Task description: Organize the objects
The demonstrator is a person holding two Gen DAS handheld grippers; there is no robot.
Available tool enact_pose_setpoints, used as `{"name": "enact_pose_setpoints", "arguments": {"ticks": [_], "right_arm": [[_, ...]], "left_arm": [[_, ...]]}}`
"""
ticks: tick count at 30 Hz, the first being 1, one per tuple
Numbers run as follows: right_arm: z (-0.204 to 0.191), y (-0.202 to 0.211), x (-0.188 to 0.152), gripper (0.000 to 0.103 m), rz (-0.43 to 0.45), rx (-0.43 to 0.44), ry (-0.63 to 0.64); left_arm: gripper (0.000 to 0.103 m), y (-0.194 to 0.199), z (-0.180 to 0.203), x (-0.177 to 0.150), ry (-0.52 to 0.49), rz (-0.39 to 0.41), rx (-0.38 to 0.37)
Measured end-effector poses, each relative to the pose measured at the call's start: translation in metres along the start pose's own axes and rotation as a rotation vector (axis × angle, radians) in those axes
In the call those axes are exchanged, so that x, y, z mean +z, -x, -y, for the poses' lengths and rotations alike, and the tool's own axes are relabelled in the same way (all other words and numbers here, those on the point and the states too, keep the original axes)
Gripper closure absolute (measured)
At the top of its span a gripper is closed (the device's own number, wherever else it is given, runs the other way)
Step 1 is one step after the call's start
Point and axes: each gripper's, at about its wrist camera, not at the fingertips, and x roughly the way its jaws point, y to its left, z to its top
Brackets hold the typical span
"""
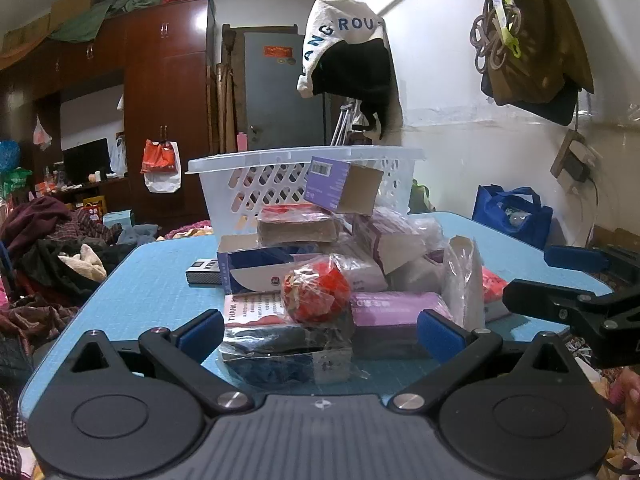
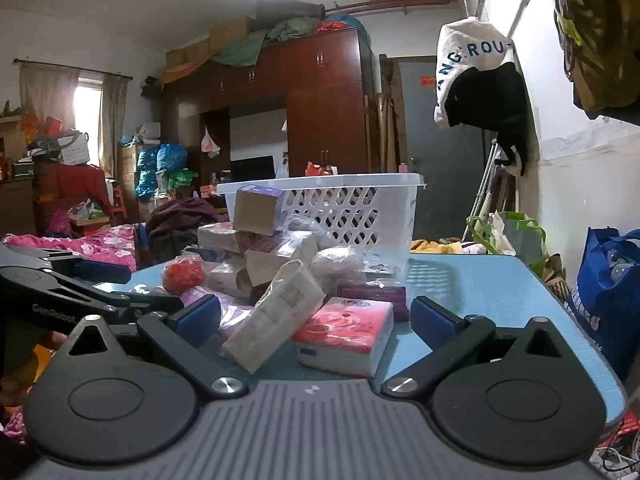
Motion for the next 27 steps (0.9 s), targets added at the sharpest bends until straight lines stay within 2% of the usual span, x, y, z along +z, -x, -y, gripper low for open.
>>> {"name": "enact_pose_setpoints", "arguments": {"ticks": [23, 27], "right_arm": [[0.0044, 0.0007, -0.0005, 0.0, 0.002, 0.054, -0.027], [0.0068, 0.0015, 0.0005, 0.0, 0.016, 0.034, -0.037]], "left_arm": [[0.0, 0.0013, 0.0008, 0.0011, -0.001, 0.004, -0.008], [0.001, 0.001, 0.0006, 0.0007, 0.001, 0.002, -0.007]]}}
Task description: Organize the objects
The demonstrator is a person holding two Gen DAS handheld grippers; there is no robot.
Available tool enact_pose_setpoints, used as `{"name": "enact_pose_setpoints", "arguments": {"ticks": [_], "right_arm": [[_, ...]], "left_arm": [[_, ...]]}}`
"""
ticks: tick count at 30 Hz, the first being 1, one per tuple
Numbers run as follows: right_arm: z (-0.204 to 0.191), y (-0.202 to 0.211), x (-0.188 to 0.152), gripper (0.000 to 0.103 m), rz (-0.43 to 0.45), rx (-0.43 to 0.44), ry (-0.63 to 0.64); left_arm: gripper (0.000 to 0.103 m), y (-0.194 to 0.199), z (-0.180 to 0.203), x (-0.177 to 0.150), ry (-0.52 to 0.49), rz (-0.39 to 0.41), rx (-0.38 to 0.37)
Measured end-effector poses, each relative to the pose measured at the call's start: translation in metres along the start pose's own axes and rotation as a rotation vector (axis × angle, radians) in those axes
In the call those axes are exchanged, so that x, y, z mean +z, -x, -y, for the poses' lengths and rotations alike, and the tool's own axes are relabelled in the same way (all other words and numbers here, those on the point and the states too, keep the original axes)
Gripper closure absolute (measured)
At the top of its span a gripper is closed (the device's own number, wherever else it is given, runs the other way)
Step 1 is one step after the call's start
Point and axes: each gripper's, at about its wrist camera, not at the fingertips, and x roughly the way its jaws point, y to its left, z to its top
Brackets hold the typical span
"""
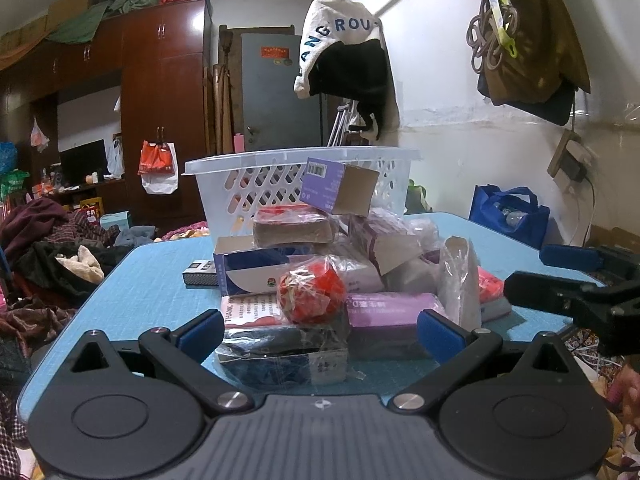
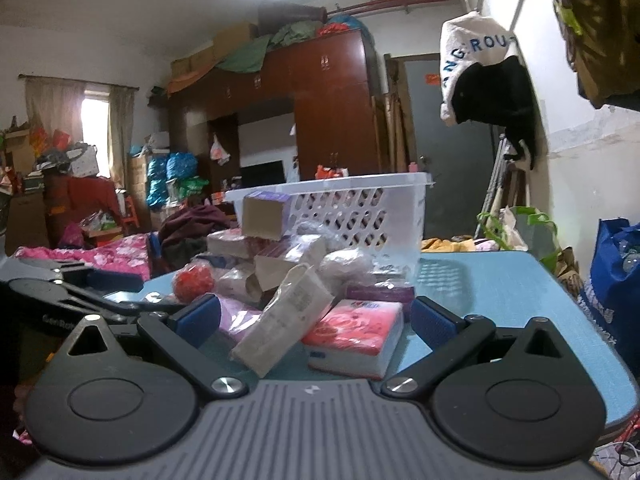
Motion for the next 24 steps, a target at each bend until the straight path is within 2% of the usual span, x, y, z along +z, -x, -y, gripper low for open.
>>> {"name": "enact_pose_setpoints", "arguments": {"ticks": [6, 24], "right_arm": [[0.001, 0.0011, 0.001, 0.0, 0.007, -0.011, 0.003], [0.0003, -0.0005, 0.0004, 0.0, 0.002, -0.003, 0.018]], "left_arm": [[0.003, 0.0006, 0.0022, -0.0009, -0.015, 0.001, -0.026], [0.003, 0.0012, -0.001, 0.0009, -0.008, 0.013, -0.035]]}}
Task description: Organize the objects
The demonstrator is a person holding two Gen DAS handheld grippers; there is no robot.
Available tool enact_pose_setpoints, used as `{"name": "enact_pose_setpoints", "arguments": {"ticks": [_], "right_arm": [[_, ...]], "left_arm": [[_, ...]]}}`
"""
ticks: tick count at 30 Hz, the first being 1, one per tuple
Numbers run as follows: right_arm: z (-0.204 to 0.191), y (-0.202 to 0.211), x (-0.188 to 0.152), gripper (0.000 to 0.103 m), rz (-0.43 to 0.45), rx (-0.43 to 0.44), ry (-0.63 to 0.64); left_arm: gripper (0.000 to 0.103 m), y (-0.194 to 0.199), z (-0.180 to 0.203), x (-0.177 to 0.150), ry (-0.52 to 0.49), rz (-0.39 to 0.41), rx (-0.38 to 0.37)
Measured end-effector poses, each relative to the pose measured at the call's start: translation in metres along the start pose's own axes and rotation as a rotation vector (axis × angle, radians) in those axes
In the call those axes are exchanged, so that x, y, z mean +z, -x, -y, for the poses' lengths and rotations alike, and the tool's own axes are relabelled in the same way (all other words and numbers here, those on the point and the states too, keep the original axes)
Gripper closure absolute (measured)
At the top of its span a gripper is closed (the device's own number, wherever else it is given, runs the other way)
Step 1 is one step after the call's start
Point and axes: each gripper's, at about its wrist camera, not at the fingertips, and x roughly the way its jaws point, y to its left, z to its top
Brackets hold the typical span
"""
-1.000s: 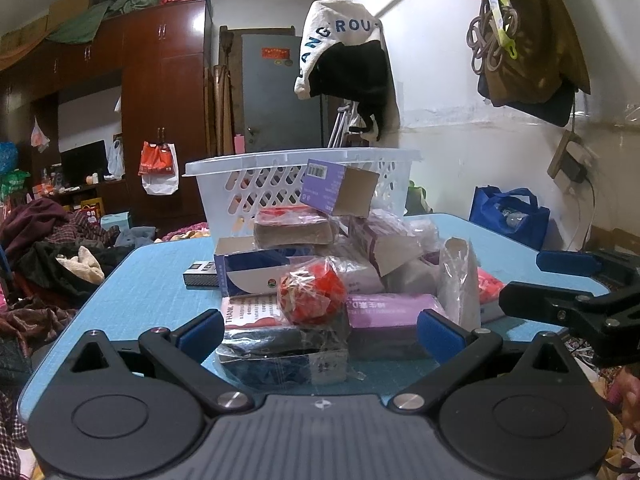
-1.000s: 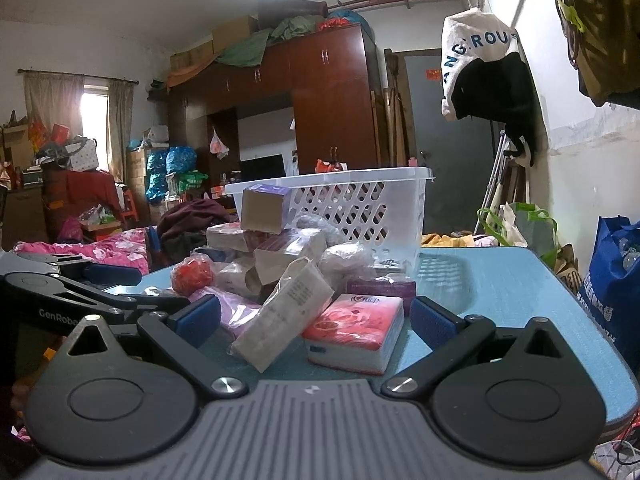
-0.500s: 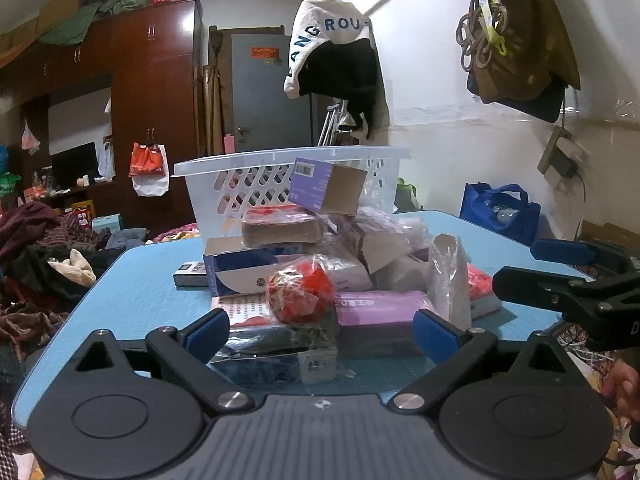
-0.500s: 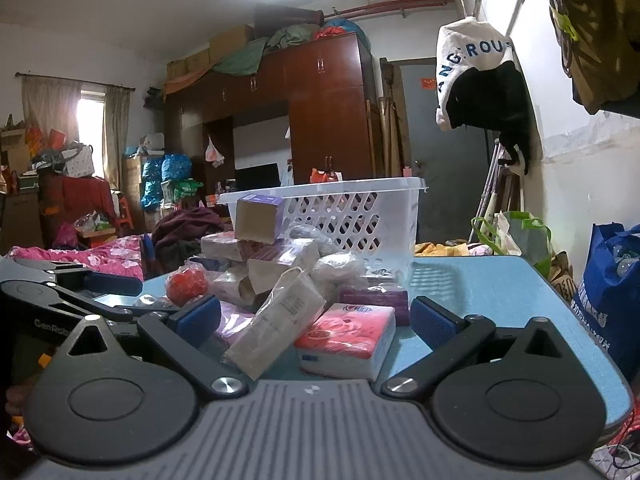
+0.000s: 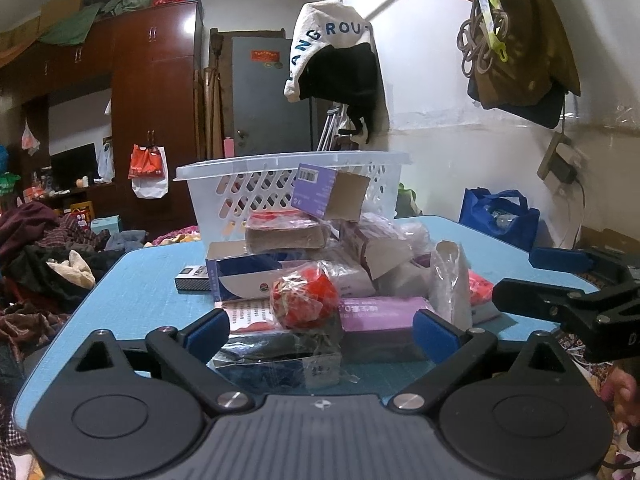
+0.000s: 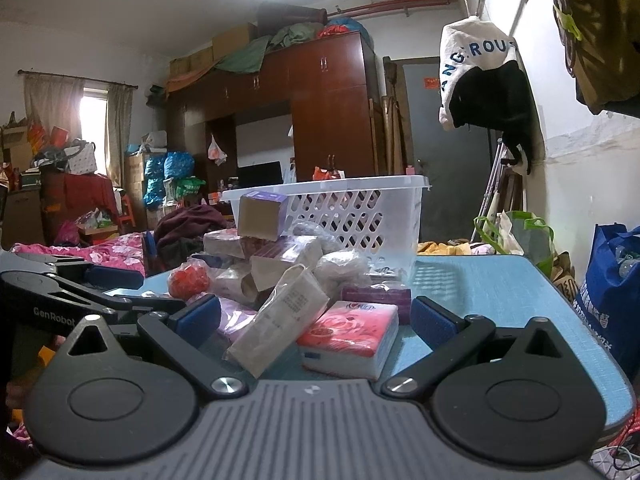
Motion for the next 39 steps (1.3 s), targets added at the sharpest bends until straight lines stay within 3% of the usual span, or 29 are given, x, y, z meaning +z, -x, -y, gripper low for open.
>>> {"name": "enact_pose_setpoints", "arguments": {"ticks": [23, 28, 32, 39], "right_arm": [[-0.002, -0.001, -0.002, 0.0, -0.007, 0.009, 0.017], [-0.001, -0.003, -0.003, 0.0, -0.007, 0.009, 0.009], [0.002, -0.007, -0.006, 0.0, -0.018, 0.014, 0.003], [0.005, -0.011, -0.004, 0.0, 0.002, 0.014, -0.014]], "left_arm": [[0.003, -0.003, -0.001, 0.0, -0.006, -0.004, -0.001], [0.003, -0.002, -0.009, 0.02, 0.022, 0.121, -0.015], [0.003, -0.027, -0.007, 0.051, -0.03, 0.167, -0.002], [0.006, -0.084, -0.009, 0.078, -0.057, 0.073, -0.052]]}}
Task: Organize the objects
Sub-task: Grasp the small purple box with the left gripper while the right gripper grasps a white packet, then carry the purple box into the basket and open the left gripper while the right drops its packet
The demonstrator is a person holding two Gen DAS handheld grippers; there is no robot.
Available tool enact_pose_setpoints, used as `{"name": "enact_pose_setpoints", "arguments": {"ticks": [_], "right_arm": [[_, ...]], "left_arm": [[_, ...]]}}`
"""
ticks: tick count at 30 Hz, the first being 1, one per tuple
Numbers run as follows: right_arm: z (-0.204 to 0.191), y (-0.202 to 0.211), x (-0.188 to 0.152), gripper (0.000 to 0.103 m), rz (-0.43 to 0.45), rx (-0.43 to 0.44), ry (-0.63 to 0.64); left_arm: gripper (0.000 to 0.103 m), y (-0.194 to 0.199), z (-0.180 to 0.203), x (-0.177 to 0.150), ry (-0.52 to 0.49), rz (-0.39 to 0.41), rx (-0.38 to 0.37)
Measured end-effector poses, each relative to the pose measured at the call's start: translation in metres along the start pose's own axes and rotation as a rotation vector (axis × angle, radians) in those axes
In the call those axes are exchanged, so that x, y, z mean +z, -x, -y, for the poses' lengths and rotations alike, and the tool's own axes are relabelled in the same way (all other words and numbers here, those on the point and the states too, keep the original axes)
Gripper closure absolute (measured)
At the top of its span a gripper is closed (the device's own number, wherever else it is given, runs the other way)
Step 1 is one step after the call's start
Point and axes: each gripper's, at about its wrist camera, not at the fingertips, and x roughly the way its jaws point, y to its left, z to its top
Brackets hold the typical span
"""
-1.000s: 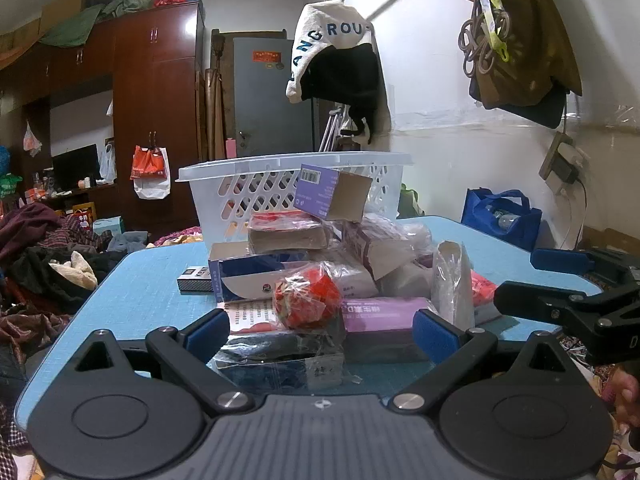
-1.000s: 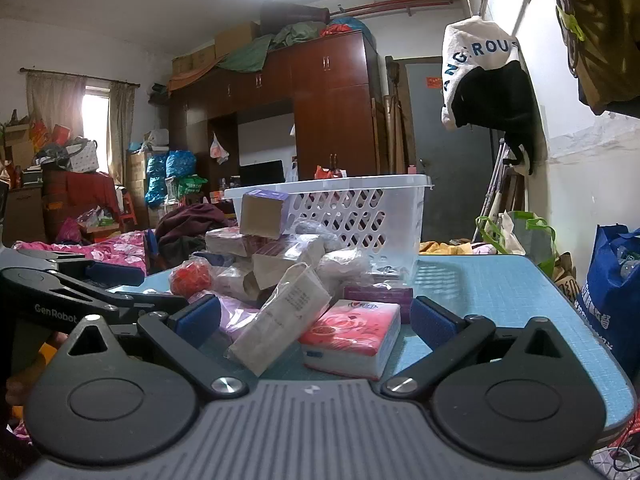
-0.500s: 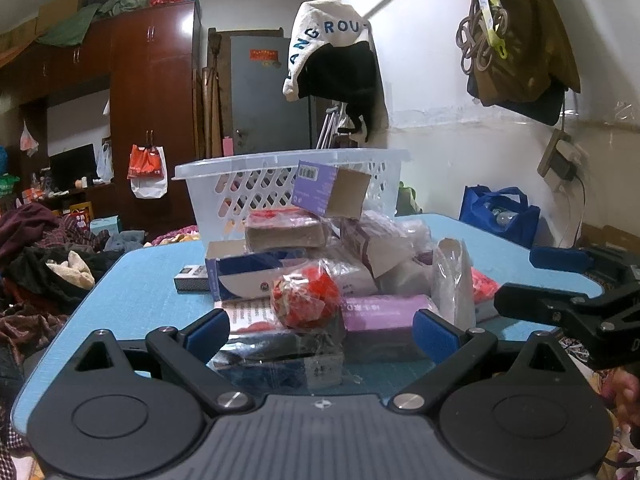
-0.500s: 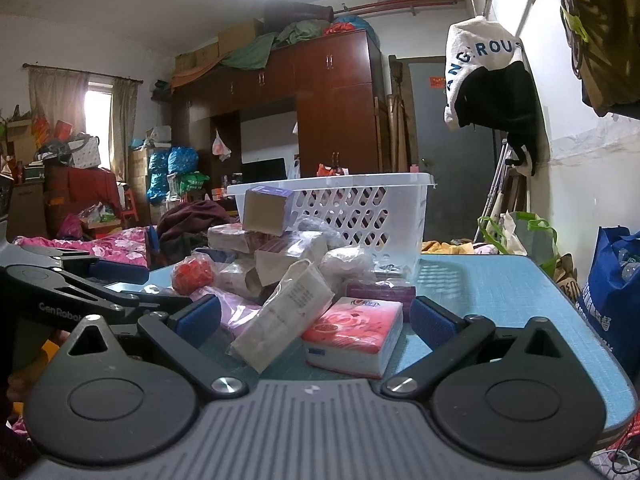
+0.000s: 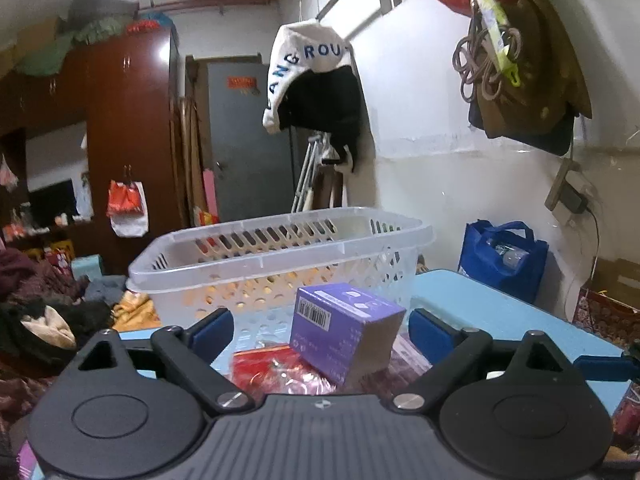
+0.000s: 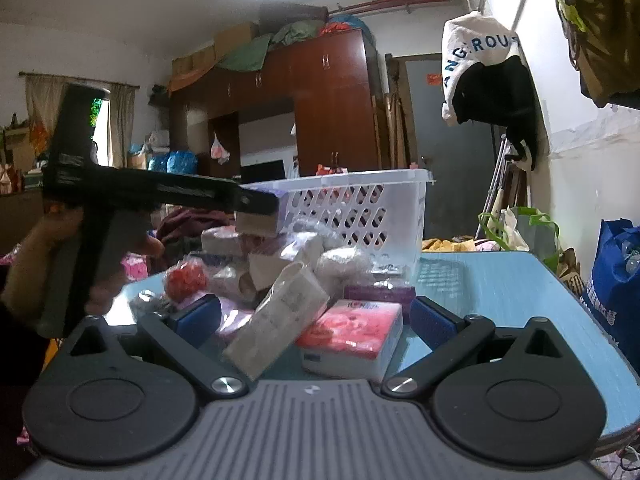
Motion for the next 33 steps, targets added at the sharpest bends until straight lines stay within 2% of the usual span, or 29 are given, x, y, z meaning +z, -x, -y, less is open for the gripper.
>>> {"name": "enact_pose_setpoints", "arguments": {"ticks": [5, 7, 9, 14, 16, 17, 19, 20, 21, 22, 33], "right_arm": [[-0.002, -0.017, 0.001, 0.003, -0.014, 0.03, -0.005], [-0.002, -0.024, 0.001, 0.014, -0.027, 0.052, -0.013], [-0.002, -0.028, 0.001, 0.016, -0.035, 0.072, -0.019], [-0.007, -0.03, 0.001, 0.028, -0.042, 0.079, -0.007], [-0.008, -0.031, 0.0, 0.039, -0.05, 0.08, -0.003], [-0.008, -0.033, 0.0, 0.041, -0.057, 0.081, -0.001], [-0.007, -0.034, -0.001, 0.051, -0.064, 0.09, -0.006], [-0.006, -0.034, -0.001, 0.052, -0.062, 0.102, -0.011], [-0.006, -0.033, 0.0, 0.052, -0.061, 0.103, -0.013], [-0.006, -0.033, 0.0, 0.053, -0.058, 0.098, -0.006], [-0.001, -0.024, 0.014, 0.055, 0.0, 0.087, -0.014]], "left_arm": [[0.006, -0.001, 0.005, -0.002, -0.009, 0.003, -0.003], [0.006, -0.005, 0.009, 0.0, -0.026, 0.002, 0.016], [0.006, -0.007, 0.008, 0.001, -0.025, -0.007, 0.014], [0.006, -0.015, 0.01, -0.002, -0.031, -0.028, 0.015], [0.006, -0.016, 0.011, -0.003, -0.042, -0.032, 0.021], [0.006, -0.017, 0.013, -0.003, -0.045, -0.033, 0.024], [0.01, -0.017, 0.014, -0.002, -0.048, -0.031, 0.028], [0.02, -0.018, 0.014, -0.002, -0.047, -0.034, 0.031], [0.036, -0.018, 0.013, -0.003, -0.048, -0.038, 0.03], [0.041, -0.018, 0.012, -0.004, -0.045, -0.046, 0.022], [0.041, 0.004, -0.017, 0.0, 0.044, 0.035, 0.03]]}}
